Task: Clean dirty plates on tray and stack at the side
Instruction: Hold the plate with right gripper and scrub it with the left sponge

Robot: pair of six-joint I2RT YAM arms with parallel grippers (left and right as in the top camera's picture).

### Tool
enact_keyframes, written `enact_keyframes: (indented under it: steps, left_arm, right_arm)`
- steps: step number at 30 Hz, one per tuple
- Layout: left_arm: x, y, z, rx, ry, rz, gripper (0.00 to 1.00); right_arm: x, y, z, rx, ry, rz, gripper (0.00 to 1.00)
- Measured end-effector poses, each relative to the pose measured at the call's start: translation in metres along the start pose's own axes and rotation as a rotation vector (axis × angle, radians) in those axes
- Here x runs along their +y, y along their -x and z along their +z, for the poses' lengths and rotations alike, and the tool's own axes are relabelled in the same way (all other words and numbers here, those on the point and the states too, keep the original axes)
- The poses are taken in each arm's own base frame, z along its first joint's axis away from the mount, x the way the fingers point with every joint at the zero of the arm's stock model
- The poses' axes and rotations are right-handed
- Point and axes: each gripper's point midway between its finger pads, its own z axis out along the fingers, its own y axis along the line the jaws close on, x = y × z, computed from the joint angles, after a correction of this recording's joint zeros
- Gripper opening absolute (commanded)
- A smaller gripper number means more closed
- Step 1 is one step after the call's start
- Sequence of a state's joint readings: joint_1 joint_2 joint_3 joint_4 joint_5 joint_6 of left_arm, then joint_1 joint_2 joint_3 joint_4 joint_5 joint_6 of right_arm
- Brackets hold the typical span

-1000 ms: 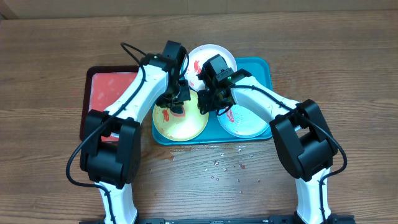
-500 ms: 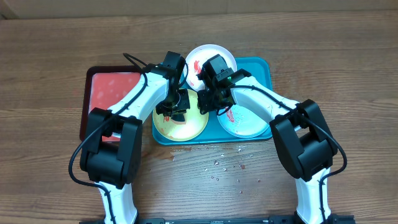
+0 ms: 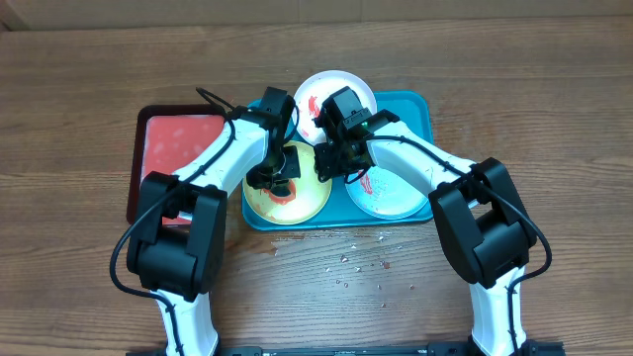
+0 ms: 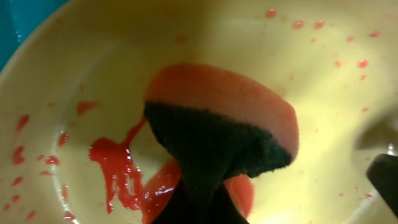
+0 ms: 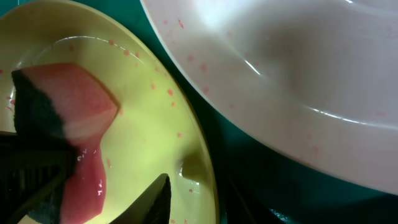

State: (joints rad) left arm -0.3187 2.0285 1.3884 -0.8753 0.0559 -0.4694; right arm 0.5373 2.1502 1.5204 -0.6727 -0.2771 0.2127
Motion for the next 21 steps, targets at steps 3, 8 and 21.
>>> enact_keyframes:
  steps: [3, 8, 21]
  left_arm:
    - [0.011, -0.001, -0.001, -0.018, 0.063, 0.004, 0.04]
    - [0.040, -0.003, -0.006, -0.033, 0.231, 0.008, 0.04]
    - [0.026, 0.047, -0.051, -0.172, 0.203, -0.019, 0.04]
  right_arm:
    - [-0.001, -0.001, 0.001, 0.002, -0.004, 0.001, 0.25]
    - [-0.001, -0.001, 0.001, 0.003, -0.006, 0.001, 0.24]
    - [-0.003, -0.002, 0.001, 0.006, -0.017, 0.003, 0.24]
